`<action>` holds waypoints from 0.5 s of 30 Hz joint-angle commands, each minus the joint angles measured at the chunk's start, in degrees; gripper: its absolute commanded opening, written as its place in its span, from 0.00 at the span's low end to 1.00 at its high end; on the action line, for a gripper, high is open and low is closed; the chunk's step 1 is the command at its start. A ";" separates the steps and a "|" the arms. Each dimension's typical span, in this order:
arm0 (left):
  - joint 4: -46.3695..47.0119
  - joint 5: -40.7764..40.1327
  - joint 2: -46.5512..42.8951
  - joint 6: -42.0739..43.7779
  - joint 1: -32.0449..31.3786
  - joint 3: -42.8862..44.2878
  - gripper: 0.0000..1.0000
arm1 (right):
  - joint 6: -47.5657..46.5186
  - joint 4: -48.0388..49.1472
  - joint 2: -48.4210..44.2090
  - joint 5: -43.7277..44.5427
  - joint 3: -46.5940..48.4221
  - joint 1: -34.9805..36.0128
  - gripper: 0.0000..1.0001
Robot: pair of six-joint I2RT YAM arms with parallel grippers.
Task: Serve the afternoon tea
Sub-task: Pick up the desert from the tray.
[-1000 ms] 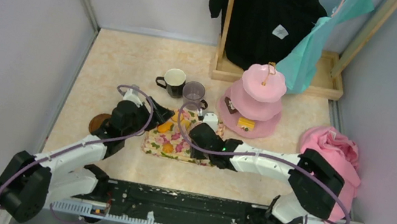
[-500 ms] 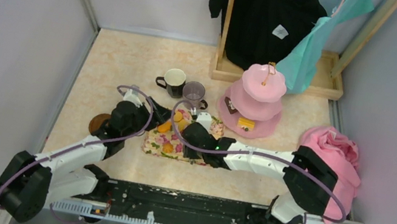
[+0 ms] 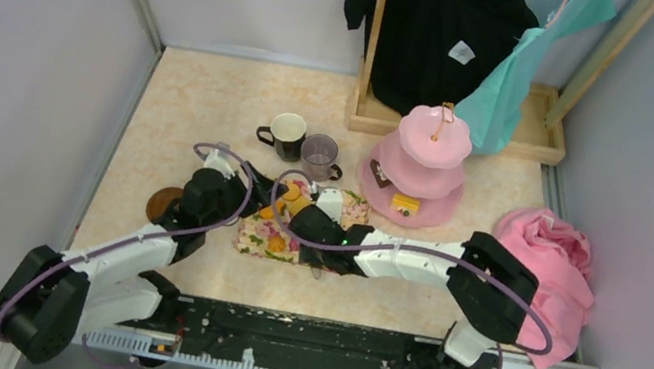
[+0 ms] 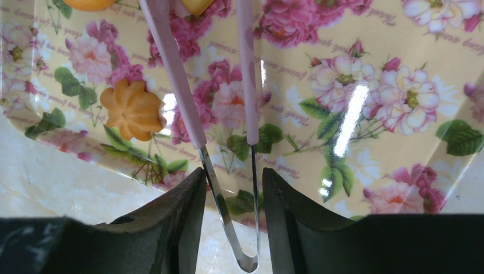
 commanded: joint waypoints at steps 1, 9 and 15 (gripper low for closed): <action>2.60 1.03 0.46 -0.36 0.26 -0.52 0.78 | 0.67 -0.42 -0.17 2.93 2.00 0.64 0.42; 2.77 1.08 0.51 -0.41 0.26 -0.42 0.78 | -0.07 -1.53 4.27 2.76 4.36 0.62 0.44; 3.30 0.99 0.81 -0.46 0.32 -0.92 0.78 | -0.36 -1.69 7.02 3.86 5.85 0.60 0.45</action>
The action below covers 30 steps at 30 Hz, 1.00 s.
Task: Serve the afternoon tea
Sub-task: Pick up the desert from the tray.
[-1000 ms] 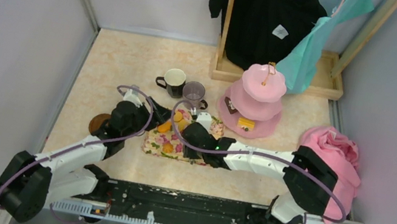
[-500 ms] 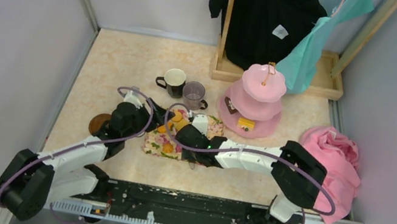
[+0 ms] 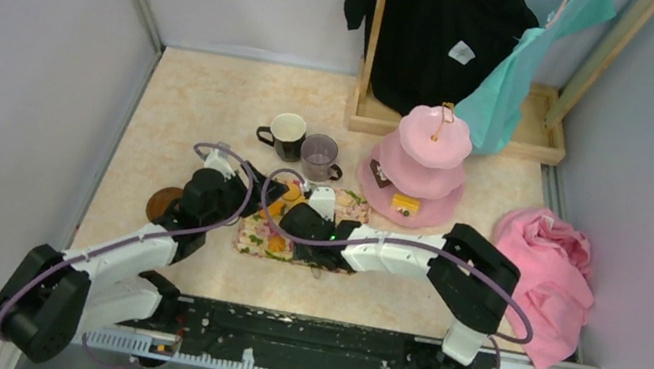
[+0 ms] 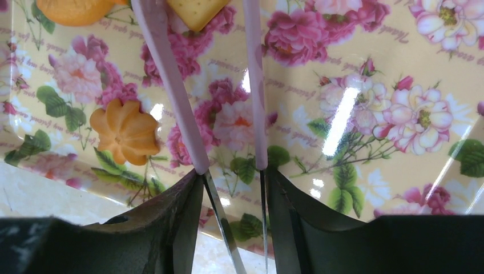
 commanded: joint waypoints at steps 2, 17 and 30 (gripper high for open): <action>2.67 0.70 0.41 -0.47 0.27 -1.01 0.78 | -0.34 -1.14 2.60 2.79 2.85 0.56 0.43; 2.51 0.81 -0.32 -0.49 0.41 -1.13 0.78 | -0.18 -3.69 -0.60 4.47 1.64 0.49 0.19; 2.24 0.75 0.72 -0.19 0.41 0.01 0.78 | -0.12 -7.08 -10.01 6.93 -3.77 -0.57 0.00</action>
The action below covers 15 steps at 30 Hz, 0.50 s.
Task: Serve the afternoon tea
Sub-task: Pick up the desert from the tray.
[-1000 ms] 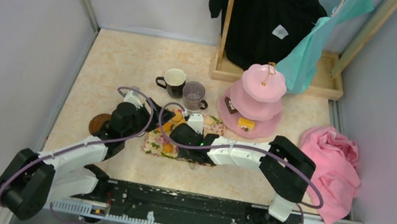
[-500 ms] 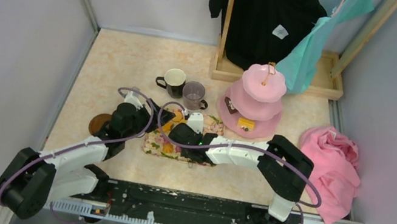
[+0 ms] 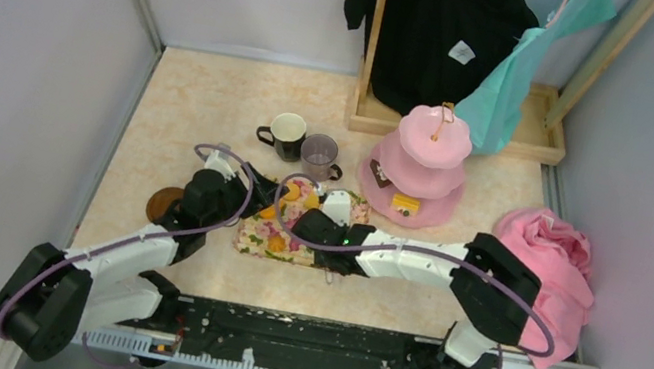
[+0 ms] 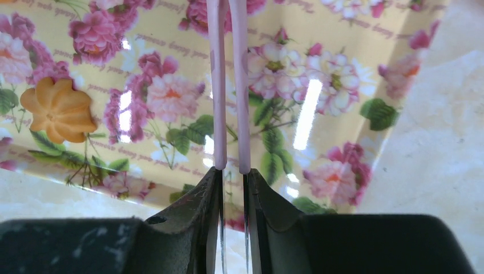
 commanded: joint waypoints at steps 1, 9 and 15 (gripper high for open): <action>1.35 0.45 0.40 0.00 0.40 0.77 0.78 | -0.17 -1.30 -6.15 2.98 -1.26 -0.74 0.00; 1.81 0.48 2.32 0.34 0.42 1.34 0.78 | -1.31 -0.86 -10.25 1.37 -2.03 -1.27 0.02; 2.23 1.06 2.88 0.21 0.47 1.49 0.77 | -1.57 0.85 -7.91 -1.45 0.13 -1.17 0.19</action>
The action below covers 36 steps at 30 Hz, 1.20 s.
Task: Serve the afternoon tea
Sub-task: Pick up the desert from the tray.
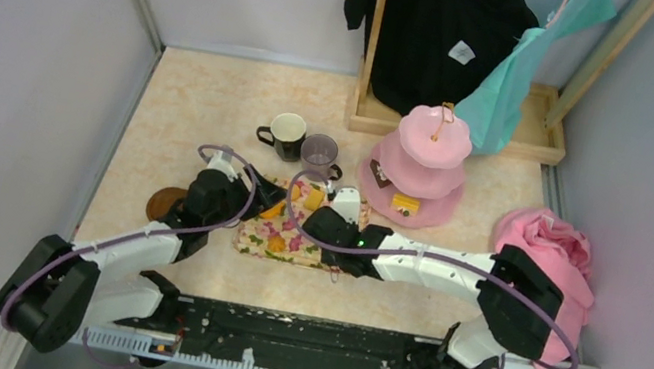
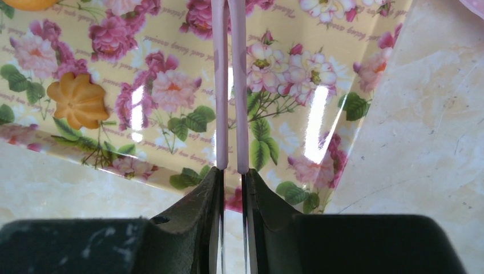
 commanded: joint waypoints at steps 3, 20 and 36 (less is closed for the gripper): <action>2.10 0.69 -0.42 0.14 0.45 1.03 0.77 | -0.19 3.55 2.15 -2.50 4.10 -0.14 0.26; 8.66 3.39 -0.36 -2.51 1.20 -2.20 0.77 | 7.49 -2.80 16.57 -3.90 17.21 -1.27 0.40; 10.89 4.74 -0.52 -3.51 2.00 -3.68 0.77 | 20.93 -17.38 28.06 0.88 32.19 -2.02 0.36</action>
